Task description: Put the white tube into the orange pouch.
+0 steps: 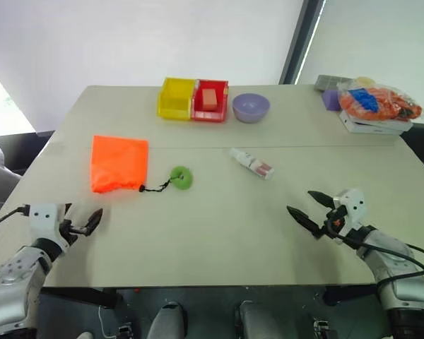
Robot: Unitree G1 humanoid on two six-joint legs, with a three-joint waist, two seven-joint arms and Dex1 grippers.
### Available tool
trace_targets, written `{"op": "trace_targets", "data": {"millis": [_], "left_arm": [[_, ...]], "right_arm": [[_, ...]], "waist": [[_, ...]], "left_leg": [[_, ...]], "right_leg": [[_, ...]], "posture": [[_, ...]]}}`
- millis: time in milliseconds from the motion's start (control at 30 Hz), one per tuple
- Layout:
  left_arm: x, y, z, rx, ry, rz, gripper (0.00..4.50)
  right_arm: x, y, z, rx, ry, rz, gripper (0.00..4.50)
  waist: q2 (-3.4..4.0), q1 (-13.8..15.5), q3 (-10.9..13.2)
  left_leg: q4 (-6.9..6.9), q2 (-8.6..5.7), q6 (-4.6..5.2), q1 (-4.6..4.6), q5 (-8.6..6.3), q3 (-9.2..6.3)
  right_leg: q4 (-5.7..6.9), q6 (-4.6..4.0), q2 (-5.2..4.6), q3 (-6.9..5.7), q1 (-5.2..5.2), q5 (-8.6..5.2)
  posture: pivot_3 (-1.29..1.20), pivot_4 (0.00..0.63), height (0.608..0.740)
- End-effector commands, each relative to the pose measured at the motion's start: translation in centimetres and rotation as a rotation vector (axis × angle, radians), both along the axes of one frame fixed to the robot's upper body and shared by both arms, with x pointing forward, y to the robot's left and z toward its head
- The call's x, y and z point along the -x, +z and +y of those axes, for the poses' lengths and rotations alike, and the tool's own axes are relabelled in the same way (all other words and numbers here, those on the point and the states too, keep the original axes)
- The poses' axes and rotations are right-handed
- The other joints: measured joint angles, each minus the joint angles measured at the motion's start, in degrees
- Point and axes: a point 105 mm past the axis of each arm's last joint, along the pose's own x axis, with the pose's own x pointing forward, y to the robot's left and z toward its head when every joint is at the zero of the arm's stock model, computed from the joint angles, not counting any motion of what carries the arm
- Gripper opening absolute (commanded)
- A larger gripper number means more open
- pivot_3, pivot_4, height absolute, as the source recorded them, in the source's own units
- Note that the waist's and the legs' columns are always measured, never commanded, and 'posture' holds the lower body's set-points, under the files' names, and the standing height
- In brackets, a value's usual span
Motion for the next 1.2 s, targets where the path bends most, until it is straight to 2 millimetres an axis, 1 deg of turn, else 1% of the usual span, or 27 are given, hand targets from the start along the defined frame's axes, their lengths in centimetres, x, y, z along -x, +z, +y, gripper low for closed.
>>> {"op": "trace_targets", "data": {"millis": [33, 300, 367, 433, 567, 633, 700, 767, 800, 900, 933, 1067, 1133, 1200], "left_arm": [[0.1, 1.2, 0.7, -0.024, 0.012, -0.036, 4.50], [0.3, 1.1, 0.6, -0.010, 0.036, -0.049, 4.50], [0.2, 1.1, 0.2, -0.011, 0.035, -0.051, 4.50], [-0.1, 1.3, -0.8, -0.038, 0.003, -0.061, 4.50], [-0.7, 2.3, -2.6, -0.140, -0.081, -0.099, 4.50], [-1.4, 3.1, -3.5, -0.208, -0.098, -0.136, 4.50], [-2.0, 3.6, -3.9, -0.334, -0.106, -0.161, 4.50], [-2.5, 3.8, -3.7, -0.478, -0.101, -0.175, 4.50], [-2.9, 4.1, -3.3, -0.561, -0.081, -0.184, 4.50], [-3.9, 4.9, -2.8, -0.696, -0.052, -0.222, 4.50], [-4.1, 5.0, -2.7, -0.715, -0.049, -0.229, 4.50], [-5.4, 4.3, -3.0, -0.765, -0.067, -0.207, 4.50], [-5.8, 4.3, -3.2, -0.782, -0.077, -0.221, 4.50], [-6.3, 4.2, -3.1, -0.785, -0.065, -0.220, 4.50]], "right_arm": [[-0.3, 0.9, 0.2, -0.009, 0.009, -0.042, 4.41], [-0.6, 0.8, 0.3, -0.005, 0.019, -0.040, 4.41], [-0.6, 0.8, 0.4, -0.004, 0.021, -0.042, 4.41], [-0.7, 0.9, 0.6, -0.010, 0.026, -0.045, 4.41], [-0.7, 1.3, 1.9, -0.028, 0.059, -0.055, 4.41], [-0.4, 1.2, 3.4, -0.029, 0.103, -0.049, 4.41], [0.0, 1.1, 4.5, -0.024, 0.136, -0.046, 4.41], [0.2, 1.3, 5.0, -0.032, 0.140, -0.050, 4.41], [0.4, 1.4, 5.4, -0.038, 0.145, -0.055, 4.41], [0.7, 1.7, 6.5, -0.036, 0.167, -0.069, 4.41], [0.8, 1.7, 6.7, -0.032, 0.170, -0.072, 4.41], [1.0, 2.4, 8.6, -0.049, 0.207, -0.094, 4.41], [1.0, 2.7, 9.1, -0.056, 0.212, -0.101, 4.41], [1.1, 2.8, 9.5, -0.062, 0.221, -0.102, 4.41]], "waist": [[0.01, -0.1, 0.0], [0.01, 0.0, 0.0], [0.00, 0.0, 0.0], [0.00, 0.0, 0.0], [0.00, 0.1, 0.0], [0.01, 0.1, 0.0], [0.00, 0.1, 0.0], [0.00, 0.1, 0.0], [0.00, 0.1, 0.0], [0.00, 0.1, 0.0], [0.01, 0.0, 0.0], [0.01, 0.0, 0.0], [0.00, 0.0, 0.0], [0.00, 0.1, 0.0]], "left_leg": [[0.00, 0.00, 0.00, 0.00, 0.00, 0.00], [0.00, 0.00, 0.00, 0.01, 0.00, 0.00], [0.01, 0.00, 0.00, 0.01, 0.00, 0.00], [0.01, 0.00, 0.00, 0.01, 0.00, 0.00], [0.02, 0.00, -0.01, 0.02, 0.01, 0.00], [0.02, 0.00, -0.01, 0.02, 0.01, 0.00], [0.02, 0.01, -0.01, 0.04, 0.01, -0.01], [0.01, 0.01, -0.01, 0.06, 0.01, -0.01], [0.01, 0.01, -0.01, 0.06, 0.01, -0.01], [0.01, 0.01, -0.01, 0.06, 0.01, -0.01], [0.01, 0.01, -0.01, 0.06, 0.01, -0.01], [0.01, 0.01, -0.02, 0.08, 0.01, 0.00], [0.00, 0.01, -0.02, 0.09, 0.01, 0.00], [0.00, 0.01, -0.02, 0.09, 0.02, 0.00]], "right_leg": [[0.00, 0.00, 0.00, 0.00, 0.00, 0.00], [0.01, 0.00, 0.00, 0.00, 0.02, 0.00], [0.02, 0.00, 0.00, 0.00, 0.02, 0.00], [0.03, 0.00, 0.00, 0.00, 0.02, 0.00], [0.04, 0.00, 0.00, 0.01, 0.03, 0.00], [0.07, 0.00, 0.00, 0.01, 0.03, 0.00], [0.09, 0.00, 0.02, 0.01, 0.02, 0.00], [0.13, 0.00, 0.03, 0.01, 0.02, 0.00], [0.13, 0.00, 0.03, 0.01, 0.02, 0.00], [0.13, 0.00, 0.03, 0.01, 0.01, 0.00], [0.13, 0.01, 0.03, 0.01, 0.01, 0.00], [0.17, 0.02, 0.03, 0.01, 0.01, 0.01], [0.21, 0.03, 0.04, 0.01, -0.01, 0.00], [0.23, 0.05, 0.04, 0.01, -0.02, -0.01]], "posture": [[0.00, 0.150, 0.740], [0.00, 0.150, 0.740], [0.00, 0.150, 0.740], [0.00, 0.150, 0.740], [0.00, 0.150, 0.740], [0.00, 0.150, 0.740], [0.00, 0.150, 0.740], [0.00, 0.150, 0.740], [0.00, 0.150, 0.740], [0.00, 0.150, 0.740], [0.00, 0.150, 0.740], [0.00, 0.150, 0.740], [0.00, 0.150, 0.740], [0.00, 0.150, 0.740]]}}
